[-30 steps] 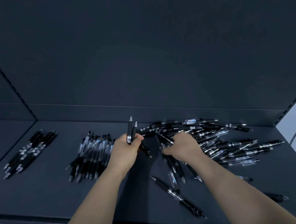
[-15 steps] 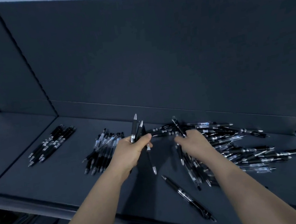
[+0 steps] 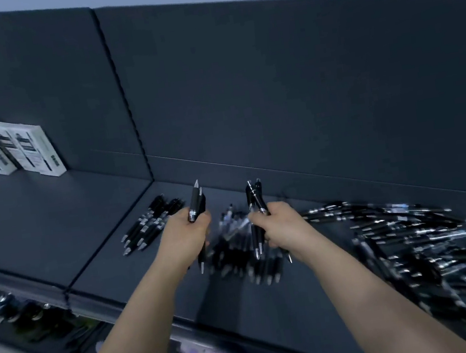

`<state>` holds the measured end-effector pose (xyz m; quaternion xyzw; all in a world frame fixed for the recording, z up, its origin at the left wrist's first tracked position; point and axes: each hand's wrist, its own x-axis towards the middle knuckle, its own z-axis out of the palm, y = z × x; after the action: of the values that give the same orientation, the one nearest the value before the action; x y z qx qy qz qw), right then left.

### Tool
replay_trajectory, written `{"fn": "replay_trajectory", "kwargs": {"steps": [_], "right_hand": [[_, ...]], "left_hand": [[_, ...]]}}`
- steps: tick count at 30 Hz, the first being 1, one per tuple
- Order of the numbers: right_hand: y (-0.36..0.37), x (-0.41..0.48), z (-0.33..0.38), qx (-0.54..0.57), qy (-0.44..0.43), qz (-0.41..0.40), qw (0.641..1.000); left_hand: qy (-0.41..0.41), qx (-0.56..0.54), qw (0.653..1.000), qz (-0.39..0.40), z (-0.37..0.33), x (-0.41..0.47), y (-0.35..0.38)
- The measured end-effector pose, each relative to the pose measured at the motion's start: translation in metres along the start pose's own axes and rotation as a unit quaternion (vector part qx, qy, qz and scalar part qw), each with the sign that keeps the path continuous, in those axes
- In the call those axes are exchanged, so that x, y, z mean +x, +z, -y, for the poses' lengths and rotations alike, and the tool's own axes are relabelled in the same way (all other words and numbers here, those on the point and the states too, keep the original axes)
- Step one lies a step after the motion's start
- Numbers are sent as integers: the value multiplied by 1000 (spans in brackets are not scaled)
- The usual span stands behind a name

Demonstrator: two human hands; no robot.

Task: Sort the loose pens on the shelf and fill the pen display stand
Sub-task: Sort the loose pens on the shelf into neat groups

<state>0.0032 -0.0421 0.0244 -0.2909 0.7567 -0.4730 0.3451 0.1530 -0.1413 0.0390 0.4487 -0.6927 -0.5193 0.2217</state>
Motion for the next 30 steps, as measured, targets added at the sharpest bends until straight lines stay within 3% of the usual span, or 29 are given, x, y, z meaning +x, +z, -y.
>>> {"fn": "replay_trajectory", "kwargs": {"steps": [6, 13, 19, 25, 30], "right_hand": [[95, 30, 43, -8, 36, 24, 999], [167, 60, 55, -68, 118, -2, 991], [182, 62, 53, -45, 141, -79, 986], [177, 54, 46, -239, 113, -151, 953], [185, 53, 42, -258, 96, -173, 946]], "left_hand": [[-1, 98, 992, -74, 35, 62, -87], [10, 208, 978, -11, 68, 121, -130], [59, 216, 974, 41, 81, 136, -133], [95, 244, 965, 18, 97, 137, -134], [108, 276, 955, 2, 104, 131, -139]]}}
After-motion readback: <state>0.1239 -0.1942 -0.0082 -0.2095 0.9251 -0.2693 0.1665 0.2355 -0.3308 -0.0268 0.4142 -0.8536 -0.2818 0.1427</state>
